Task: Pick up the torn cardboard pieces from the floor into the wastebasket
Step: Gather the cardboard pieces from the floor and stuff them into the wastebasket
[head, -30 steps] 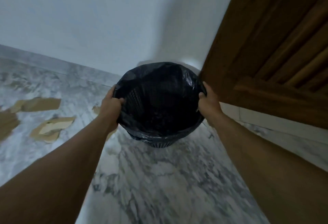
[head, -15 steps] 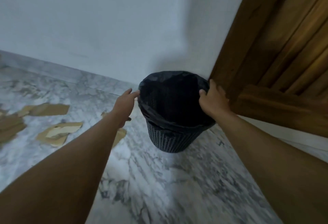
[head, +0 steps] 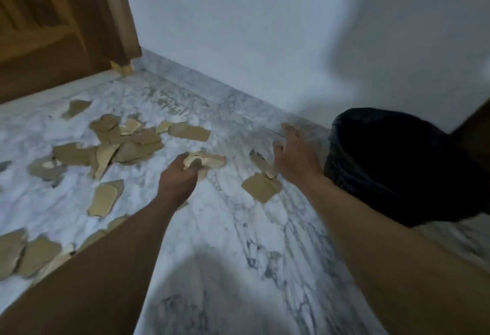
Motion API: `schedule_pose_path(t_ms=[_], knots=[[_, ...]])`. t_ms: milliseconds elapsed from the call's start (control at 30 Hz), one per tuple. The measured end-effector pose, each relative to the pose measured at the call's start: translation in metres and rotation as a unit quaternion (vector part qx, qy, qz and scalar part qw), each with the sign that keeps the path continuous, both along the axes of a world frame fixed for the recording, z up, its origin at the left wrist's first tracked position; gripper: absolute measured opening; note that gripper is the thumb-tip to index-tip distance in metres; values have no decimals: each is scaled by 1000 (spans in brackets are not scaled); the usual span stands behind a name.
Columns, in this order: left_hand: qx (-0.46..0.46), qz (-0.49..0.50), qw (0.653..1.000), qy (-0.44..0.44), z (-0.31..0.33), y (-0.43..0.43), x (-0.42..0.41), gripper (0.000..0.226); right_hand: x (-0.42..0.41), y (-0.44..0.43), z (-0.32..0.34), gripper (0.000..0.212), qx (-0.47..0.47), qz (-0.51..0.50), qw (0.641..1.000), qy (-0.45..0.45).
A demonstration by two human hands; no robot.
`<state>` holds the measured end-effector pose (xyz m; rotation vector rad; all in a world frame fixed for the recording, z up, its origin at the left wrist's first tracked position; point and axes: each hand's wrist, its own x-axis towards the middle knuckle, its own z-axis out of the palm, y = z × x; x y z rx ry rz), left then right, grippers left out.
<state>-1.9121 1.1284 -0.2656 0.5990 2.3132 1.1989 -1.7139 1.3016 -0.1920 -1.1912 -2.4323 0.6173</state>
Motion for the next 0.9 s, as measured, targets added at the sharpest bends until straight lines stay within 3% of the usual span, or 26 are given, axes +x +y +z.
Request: schedule_pose_path(t_ms=[100, 200, 367, 567, 667, 800, 900], knots=[[-71, 37, 993, 82, -43, -39, -24, 61, -33, 6, -64, 66, -61, 19, 997, -47], [-227, 49, 956, 178, -94, -73, -35, 78, -57, 26, -124, 83, -97, -10, 988, -120], [-330, 38, 923, 196, -160, -89, -35, 104, -93, 43, -204, 104, -128, -54, 979, -146], [-228, 137, 937, 227, -170, -60, -73, 112, -167, 40, -235, 102, -27, -11, 995, -98], [-195, 137, 931, 278, -170, -50, -99, 115, -207, 40, -237, 103, 8, 0, 995, -98], [-229, 155, 920, 277, -178, -53, -145, 119, -253, 43, -238, 108, 19, 79, 984, -157], [-273, 140, 922, 235, -182, -55, -164, 110, -280, 38, -238, 94, 31, 130, 979, -152]])
